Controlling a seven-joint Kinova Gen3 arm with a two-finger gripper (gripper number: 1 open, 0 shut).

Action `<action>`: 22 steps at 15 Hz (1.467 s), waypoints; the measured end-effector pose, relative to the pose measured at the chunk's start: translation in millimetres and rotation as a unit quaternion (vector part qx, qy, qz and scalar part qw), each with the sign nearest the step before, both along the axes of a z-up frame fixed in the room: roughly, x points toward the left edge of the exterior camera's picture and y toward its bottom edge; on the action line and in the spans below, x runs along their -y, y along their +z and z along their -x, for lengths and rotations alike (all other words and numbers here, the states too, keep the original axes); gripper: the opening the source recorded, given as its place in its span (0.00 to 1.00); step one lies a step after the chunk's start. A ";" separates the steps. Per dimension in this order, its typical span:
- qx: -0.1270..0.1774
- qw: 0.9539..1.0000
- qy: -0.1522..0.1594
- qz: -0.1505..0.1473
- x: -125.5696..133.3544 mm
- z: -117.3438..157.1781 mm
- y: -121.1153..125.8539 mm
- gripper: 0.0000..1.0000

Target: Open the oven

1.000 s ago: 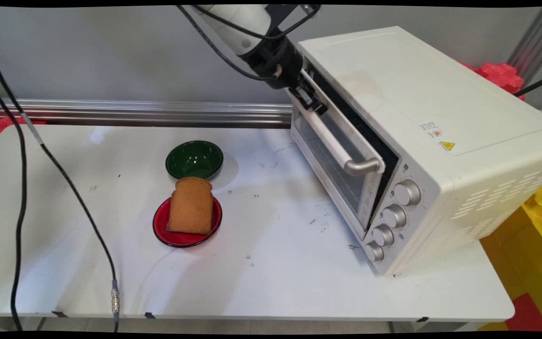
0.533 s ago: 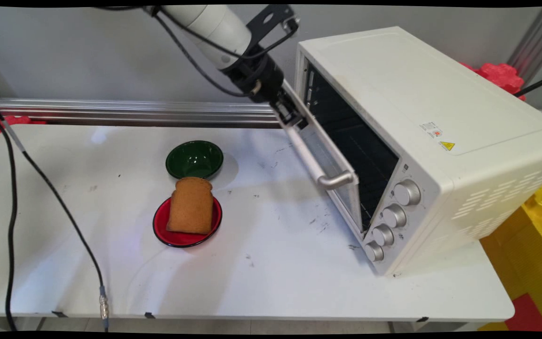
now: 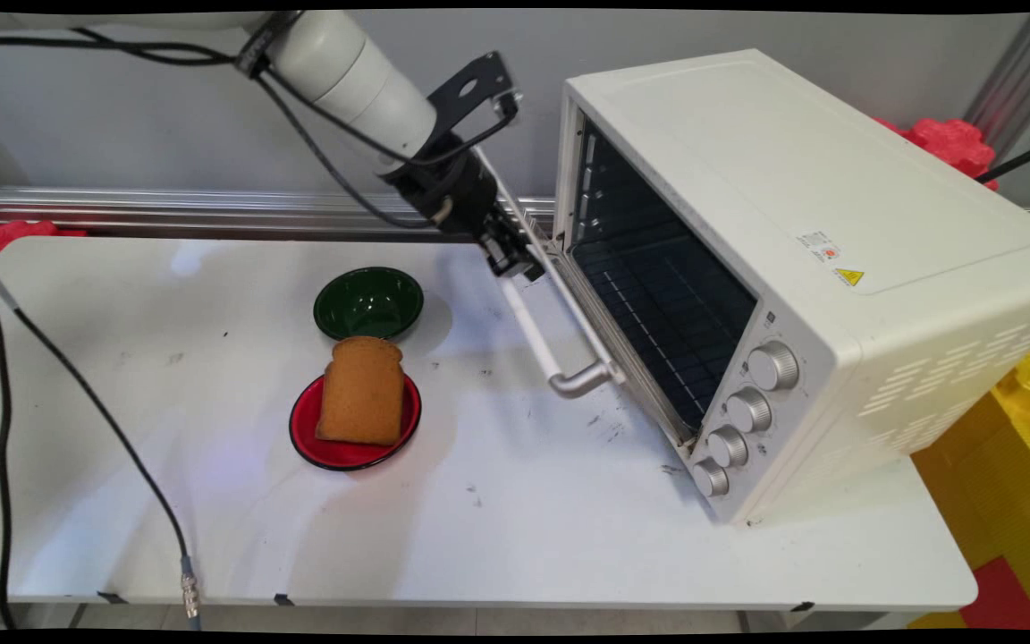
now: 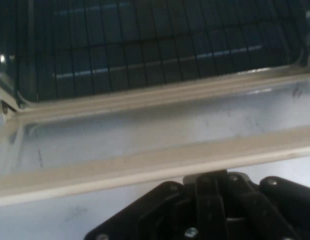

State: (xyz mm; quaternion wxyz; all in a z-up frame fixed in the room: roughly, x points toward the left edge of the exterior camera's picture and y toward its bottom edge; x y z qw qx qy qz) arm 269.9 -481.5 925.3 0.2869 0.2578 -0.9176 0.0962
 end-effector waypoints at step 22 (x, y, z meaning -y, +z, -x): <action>0.017 1.000 -0.002 -0.022 -41.1 -52.6 -63.4 0.00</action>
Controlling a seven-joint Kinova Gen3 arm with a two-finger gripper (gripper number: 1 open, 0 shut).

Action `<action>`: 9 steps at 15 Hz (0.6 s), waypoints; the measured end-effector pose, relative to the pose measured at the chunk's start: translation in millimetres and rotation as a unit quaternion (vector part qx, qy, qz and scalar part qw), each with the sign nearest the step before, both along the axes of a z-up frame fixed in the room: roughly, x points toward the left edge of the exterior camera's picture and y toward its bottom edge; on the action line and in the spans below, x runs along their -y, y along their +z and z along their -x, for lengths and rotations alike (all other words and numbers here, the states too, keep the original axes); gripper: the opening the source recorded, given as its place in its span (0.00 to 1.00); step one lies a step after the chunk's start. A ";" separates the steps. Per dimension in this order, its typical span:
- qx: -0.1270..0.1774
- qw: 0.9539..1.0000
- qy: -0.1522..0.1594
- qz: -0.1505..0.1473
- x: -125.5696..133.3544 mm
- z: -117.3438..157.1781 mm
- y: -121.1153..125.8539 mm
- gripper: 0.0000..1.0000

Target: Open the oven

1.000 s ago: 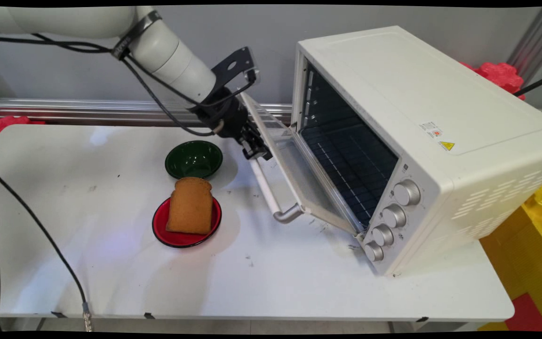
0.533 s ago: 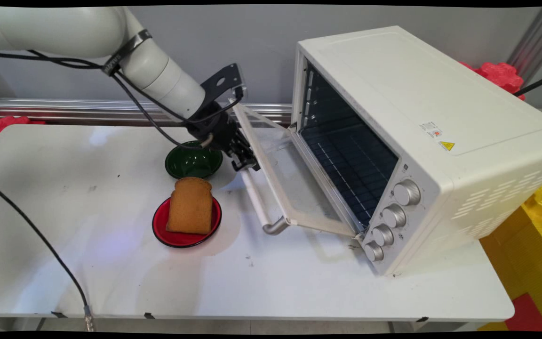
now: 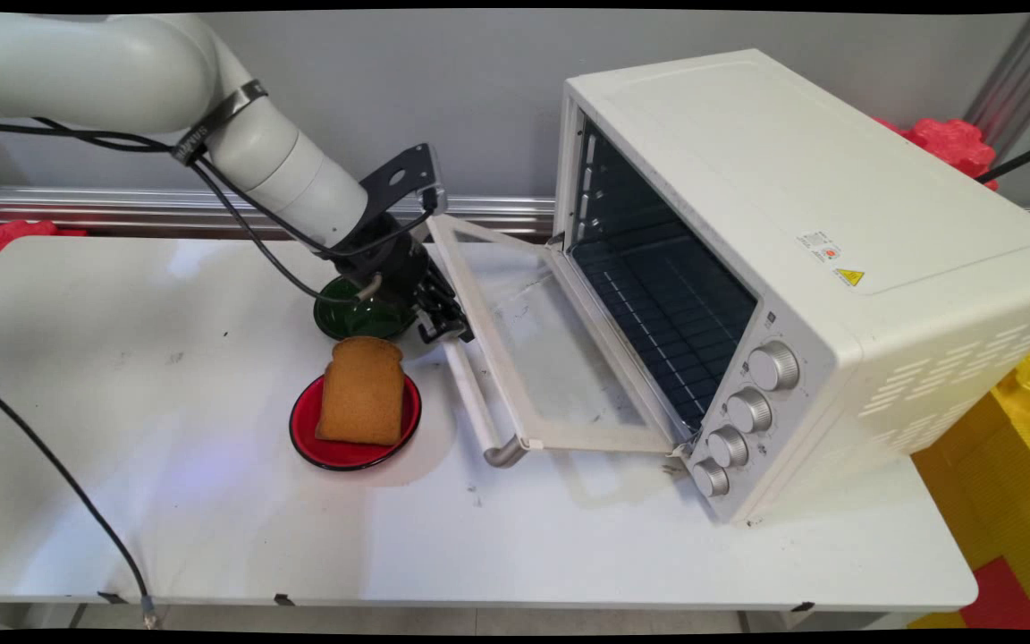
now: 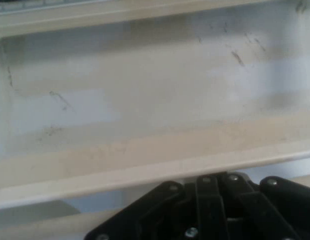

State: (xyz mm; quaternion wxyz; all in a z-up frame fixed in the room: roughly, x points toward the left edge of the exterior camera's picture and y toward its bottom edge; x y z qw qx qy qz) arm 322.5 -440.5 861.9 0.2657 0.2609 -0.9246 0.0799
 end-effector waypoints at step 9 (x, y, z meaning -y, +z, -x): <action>-0.001 1.000 -0.003 -0.004 -13.2 -15.1 5.0 0.00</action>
